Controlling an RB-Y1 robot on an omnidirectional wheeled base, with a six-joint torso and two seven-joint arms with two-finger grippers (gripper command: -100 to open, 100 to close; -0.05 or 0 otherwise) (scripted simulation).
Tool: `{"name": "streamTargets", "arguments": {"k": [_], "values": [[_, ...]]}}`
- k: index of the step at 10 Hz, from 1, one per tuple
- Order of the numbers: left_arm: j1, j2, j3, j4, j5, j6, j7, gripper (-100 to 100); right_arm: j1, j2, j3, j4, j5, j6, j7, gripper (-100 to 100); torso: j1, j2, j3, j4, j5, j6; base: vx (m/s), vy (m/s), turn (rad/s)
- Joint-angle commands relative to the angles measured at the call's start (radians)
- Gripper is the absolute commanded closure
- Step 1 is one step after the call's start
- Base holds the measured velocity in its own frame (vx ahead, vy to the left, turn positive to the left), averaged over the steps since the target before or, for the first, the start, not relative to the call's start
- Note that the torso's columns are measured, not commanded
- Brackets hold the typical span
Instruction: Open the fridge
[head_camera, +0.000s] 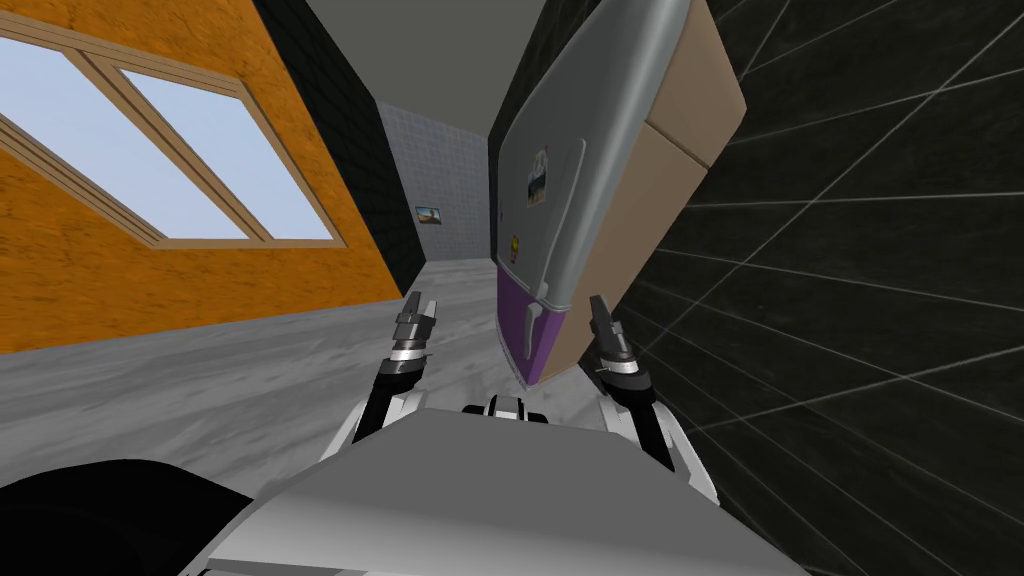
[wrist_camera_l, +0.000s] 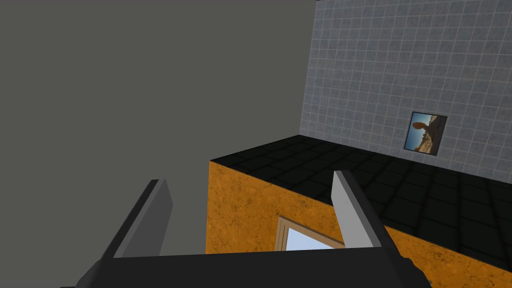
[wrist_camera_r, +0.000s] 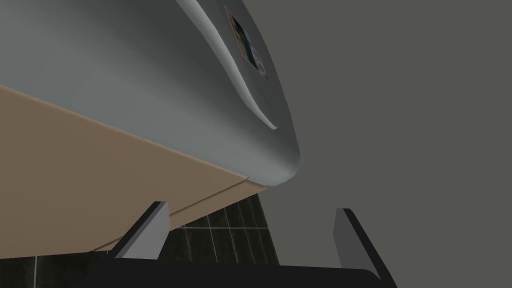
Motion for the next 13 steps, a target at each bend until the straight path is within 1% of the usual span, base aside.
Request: {"name": "streamTargets", "arguments": {"k": [1, 2, 3, 5, 6, 8, 9, 11, 12, 13], "values": [[0.000, 0.000, 0.000, 0.000, 0.000, 0.000, 0.000, 0, -0.015, -0.013, -0.014, 0.014, 0.050, 0.002, 0.063, -100, -0.001, 0.001, 0.000, 0.000, 0.000, 0.000, 0.024, 0.030, 0.006], [0.000, 0.000, 0.000, 0.000, 0.000, 0.000, 0.000, 0, -0.025, -0.019, -0.021, 0.025, 0.083, 0.002, 0.092, -100, -0.001, 0.000, 0.000, 0.000, 0.000, 0.000, 0.026, 0.039, 0.012], [0.000, 0.000, 0.000, 0.000, 0.000, 0.000, 0.000, 0, -0.025, -0.019, -0.021, 0.025, 0.083, 0.002, 0.098, -100, 0.000, 0.000, 0.000, 0.000, 0.000, 0.000, 0.019, 0.028, 0.003], [0.000, 0.000, 0.000, 0.000, 0.000, 0.000, 0.000, 0, -0.044, -0.034, -0.035, 0.047, 0.149, 0.002, 0.161, -100, 0.000, 0.000, 0.000, 0.000, 0.000, 0.000, 0.027, 0.038, 0.010], [0.000, 0.000, 0.000, 0.000, 0.000, 0.000, 0.000, 0, -0.044, -0.034, -0.035, 0.047, 0.151, 0.002, 0.171, -100, 0.001, -0.001, 0.000, 0.000, 0.000, 0.000, 0.020, 0.038, 0.003], [0.000, 0.000, 0.000, 0.000, 0.000, 0.000, 0.000, 0, -0.065, -0.051, -0.051, 0.073, 0.219, 0.003, 0.235, -100, 0.000, 0.000, 0.000, 0.000, 0.000, 0.000, 0.027, 0.043, 0.010], [0.000, 0.000, 0.000, 0.000, 0.000, 0.000, 0.000, 0, -0.065, -0.051, -0.051, 0.073, 0.221, 0.003, 0.247, -100, 0.000, 0.000, 0.000, 0.000, 0.000, 0.000, 0.025, 0.039, 0.003], [0.000, 0.000, 0.000, 0.000, 0.000, 0.000, 0.000, 0, -0.087, -0.071, -0.067, 0.103, 0.289, 0.005, 0.311, -100, -0.001, 0.000, 0.000, 0.000, 0.000, 0.000, 0.034, 0.044, 0.011], [0.000, 0.000, 0.000, 0.000, 0.000, 0.000, 0.000, 0, -0.087, -0.071, -0.067, 0.103, 0.294, 0.005, 0.325, -100, 0.000, 0.000, 0.000, 0.000, 0.000, 0.000, 0.020, 0.037, 0.003], [0.000, 0.000, 0.000, 0.000, 0.000, 0.000, 0.000, 0, -0.098, -0.083, -0.075, 0.120, 0.330, 0.007, 0.361, -100, 0.000, 0.001, 0.000, 0.000, 0.000, 0.000, 0.020, 0.031, 0.007]]}}
